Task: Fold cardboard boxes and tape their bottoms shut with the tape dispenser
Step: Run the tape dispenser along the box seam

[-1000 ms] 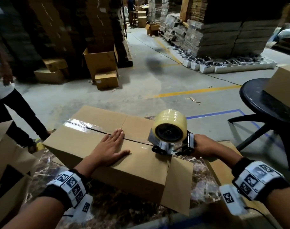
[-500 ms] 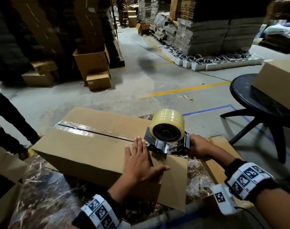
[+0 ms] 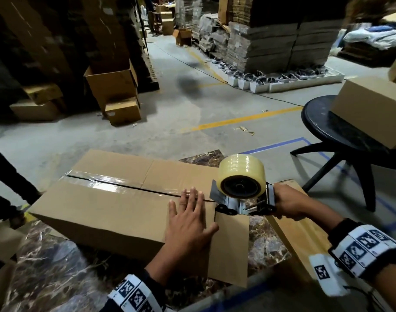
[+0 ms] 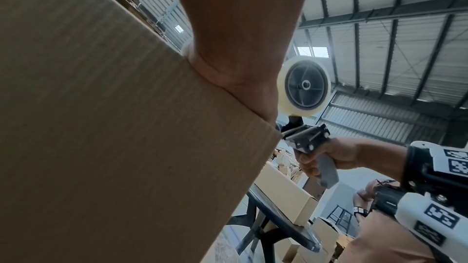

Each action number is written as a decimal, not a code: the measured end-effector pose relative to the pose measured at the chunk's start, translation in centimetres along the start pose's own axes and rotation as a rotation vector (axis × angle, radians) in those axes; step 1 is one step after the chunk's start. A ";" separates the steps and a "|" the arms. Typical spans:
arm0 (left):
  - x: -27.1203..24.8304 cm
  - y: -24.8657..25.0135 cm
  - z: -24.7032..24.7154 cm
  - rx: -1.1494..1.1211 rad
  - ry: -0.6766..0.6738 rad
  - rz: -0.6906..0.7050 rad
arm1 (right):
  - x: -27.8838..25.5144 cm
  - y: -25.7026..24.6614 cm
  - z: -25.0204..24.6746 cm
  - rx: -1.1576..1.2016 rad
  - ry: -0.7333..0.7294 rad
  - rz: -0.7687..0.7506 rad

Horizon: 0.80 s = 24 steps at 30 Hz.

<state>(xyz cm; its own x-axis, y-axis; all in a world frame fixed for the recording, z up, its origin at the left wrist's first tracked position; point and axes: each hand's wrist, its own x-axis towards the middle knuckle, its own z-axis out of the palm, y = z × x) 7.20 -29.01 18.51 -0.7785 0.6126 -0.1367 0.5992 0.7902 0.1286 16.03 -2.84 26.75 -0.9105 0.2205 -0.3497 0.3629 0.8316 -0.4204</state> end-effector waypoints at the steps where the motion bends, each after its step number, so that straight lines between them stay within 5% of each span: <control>1: 0.1 0.0 0.1 0.002 0.007 0.028 | -0.4 0.4 0.2 0.003 0.008 -0.007; 18: 0.6 0.0 0.3 0.042 -0.019 0.094 | 0.0 5.7 5.4 0.120 0.086 -0.127; 24: 1.1 -0.4 0.7 0.056 -0.009 0.107 | 0.7 6.1 10.0 0.324 -0.098 0.157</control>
<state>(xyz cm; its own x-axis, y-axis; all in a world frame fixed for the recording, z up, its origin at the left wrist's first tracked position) 6.26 -28.67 17.61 -0.7076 0.6937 -0.1344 0.6887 0.7196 0.0884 19.55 -2.72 15.54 -0.8213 0.2699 -0.5026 0.5547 0.5838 -0.5929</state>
